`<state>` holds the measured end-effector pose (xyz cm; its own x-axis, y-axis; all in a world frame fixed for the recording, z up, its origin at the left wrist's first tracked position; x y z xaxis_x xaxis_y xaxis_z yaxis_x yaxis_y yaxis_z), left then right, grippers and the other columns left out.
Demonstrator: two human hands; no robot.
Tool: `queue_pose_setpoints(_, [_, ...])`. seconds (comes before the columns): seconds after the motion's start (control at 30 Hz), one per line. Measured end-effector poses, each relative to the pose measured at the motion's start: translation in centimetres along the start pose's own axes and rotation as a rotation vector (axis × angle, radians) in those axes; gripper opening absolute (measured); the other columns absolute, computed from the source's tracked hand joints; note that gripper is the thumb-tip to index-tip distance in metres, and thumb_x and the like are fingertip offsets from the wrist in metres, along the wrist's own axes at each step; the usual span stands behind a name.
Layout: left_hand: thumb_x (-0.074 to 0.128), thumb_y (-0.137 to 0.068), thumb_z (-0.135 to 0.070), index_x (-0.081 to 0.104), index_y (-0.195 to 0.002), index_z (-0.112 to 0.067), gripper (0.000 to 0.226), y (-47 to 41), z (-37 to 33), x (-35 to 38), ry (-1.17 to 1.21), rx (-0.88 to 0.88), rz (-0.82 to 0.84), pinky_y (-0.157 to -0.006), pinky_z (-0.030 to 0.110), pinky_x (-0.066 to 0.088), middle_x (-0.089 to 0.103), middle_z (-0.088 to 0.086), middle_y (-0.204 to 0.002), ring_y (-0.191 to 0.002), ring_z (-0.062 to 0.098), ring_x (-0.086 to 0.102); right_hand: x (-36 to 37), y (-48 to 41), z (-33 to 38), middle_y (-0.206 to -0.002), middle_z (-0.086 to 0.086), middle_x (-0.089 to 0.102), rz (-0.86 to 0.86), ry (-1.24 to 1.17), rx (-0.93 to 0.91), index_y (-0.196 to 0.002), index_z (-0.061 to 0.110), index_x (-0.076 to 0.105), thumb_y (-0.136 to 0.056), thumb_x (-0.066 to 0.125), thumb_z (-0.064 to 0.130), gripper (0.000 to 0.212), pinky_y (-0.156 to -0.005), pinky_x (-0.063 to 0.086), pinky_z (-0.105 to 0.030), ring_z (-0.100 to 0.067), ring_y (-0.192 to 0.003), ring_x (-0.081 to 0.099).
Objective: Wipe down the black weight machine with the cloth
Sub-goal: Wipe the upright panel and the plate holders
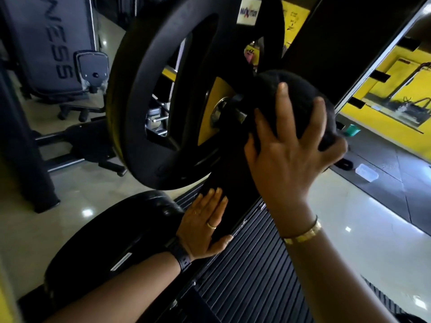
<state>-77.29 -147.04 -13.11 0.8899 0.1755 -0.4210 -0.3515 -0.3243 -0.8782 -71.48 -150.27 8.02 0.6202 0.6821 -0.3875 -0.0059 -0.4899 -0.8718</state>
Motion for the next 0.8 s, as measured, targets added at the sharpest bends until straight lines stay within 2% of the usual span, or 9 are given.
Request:
queue_pose_setpoints(0.17, [0.023, -0.098, -0.056, 0.004, -0.156, -0.017, 0.072, 0.2, 0.1, 0.3, -0.001, 0.023, 0.003, -0.122, 0.037, 0.009, 0.000, 0.000, -0.164, -0.150, 0.019, 0.008, 0.4, 4.4, 2.9, -0.149, 0.007, 0.031, -0.021, 0.051, -0.165, -0.129, 0.032, 0.058, -0.093, 0.056, 0.043, 0.038, -0.096, 0.029, -0.050, -0.032, -0.133, 0.030])
queue_pose_setpoints(0.3, [0.021, -0.099, -0.056, 0.000, -0.156, -0.017, 0.072, 0.4, 0.2, 0.3, 0.019, 0.024, 0.015, -0.122, 0.037, 0.007, -0.004, 0.000, -0.164, -0.150, 0.018, 0.005, -0.1, 8.2, 2.9, -0.149, 0.011, 0.040, 0.072, -0.036, -0.278, -0.130, 0.036, 0.058, -0.092, 0.058, 0.041, 0.038, -0.098, 0.027, -0.049, -0.030, -0.135, 0.029])
queue_pose_setpoints(0.4, [0.020, -0.099, -0.055, -0.001, -0.156, -0.016, 0.072, 0.2, 0.1, 0.4, 0.022, 0.045, 0.026, -0.122, 0.036, 0.006, -0.006, 0.000, -0.163, -0.150, 0.018, 0.003, -0.6, 8.4, 0.8, -0.150, 0.012, 0.032, 0.176, -0.164, -0.254, -0.127, 0.039, 0.056, -0.089, 0.054, 0.040, 0.038, -0.097, 0.023, -0.050, -0.029, -0.137, 0.020])
queue_pose_setpoints(0.5, [0.019, -0.098, -0.056, -0.003, -0.156, -0.018, 0.072, 0.1, 0.2, 0.4, 0.027, 0.043, 0.030, -0.122, 0.035, 0.005, -0.007, -0.001, -0.163, -0.150, 0.017, 0.003, -0.4, 5.8, -0.9, -0.150, 0.010, 0.032, 0.210, -0.209, -0.146, -0.125, 0.038, 0.058, -0.087, 0.047, 0.044, 0.041, -0.093, 0.029, -0.060, -0.029, -0.136, 0.016])
queue_pose_setpoints(0.6, [0.019, -0.098, -0.056, -0.001, -0.156, -0.018, 0.072, 0.2, 0.1, 0.4, 0.028, 0.033, 0.021, -0.122, 0.035, 0.006, -0.006, -0.002, -0.164, -0.150, 0.017, 0.004, 0.0, 4.1, 0.6, -0.148, 0.007, 0.036, 0.134, -0.124, -0.094, -0.125, 0.035, 0.060, -0.089, 0.051, 0.044, 0.038, -0.093, 0.028, -0.058, -0.032, -0.133, 0.020])
queue_pose_setpoints(0.7, [0.020, -0.099, -0.055, -0.001, -0.156, -0.016, 0.072, 0.3, 0.0, 0.3, 0.023, 0.046, -0.006, -0.122, 0.036, 0.008, -0.004, -0.001, -0.164, -0.150, 0.018, 0.005, 0.4, 5.3, 3.4, -0.148, 0.007, 0.043, 0.052, 0.024, -0.178, -0.126, 0.033, 0.060, -0.089, 0.059, 0.042, 0.039, -0.096, 0.025, -0.050, -0.032, -0.132, 0.028])
queue_pose_setpoints(0.8, [0.019, -0.100, -0.056, -0.004, -0.155, -0.013, 0.074, 0.5, 0.2, 0.3, 0.016, 0.044, -0.041, -0.122, 0.037, 0.009, -0.004, 0.002, -0.164, -0.150, 0.020, 0.005, 0.7, 7.7, 4.6, -0.149, 0.008, 0.043, 0.079, 0.046, -0.290, -0.127, 0.032, 0.060, -0.088, 0.060, 0.044, 0.041, -0.098, 0.026, -0.052, -0.032, -0.134, 0.030])
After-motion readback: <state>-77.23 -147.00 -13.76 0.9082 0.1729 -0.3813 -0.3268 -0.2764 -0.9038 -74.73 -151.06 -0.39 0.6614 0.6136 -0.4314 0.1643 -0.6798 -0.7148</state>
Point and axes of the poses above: each hand's wrist, its own y-axis away from the middle knuckle, its own x-axis out of the palm, z = x × y, the point moved 9 cm from there along -y, towards the middle knuckle
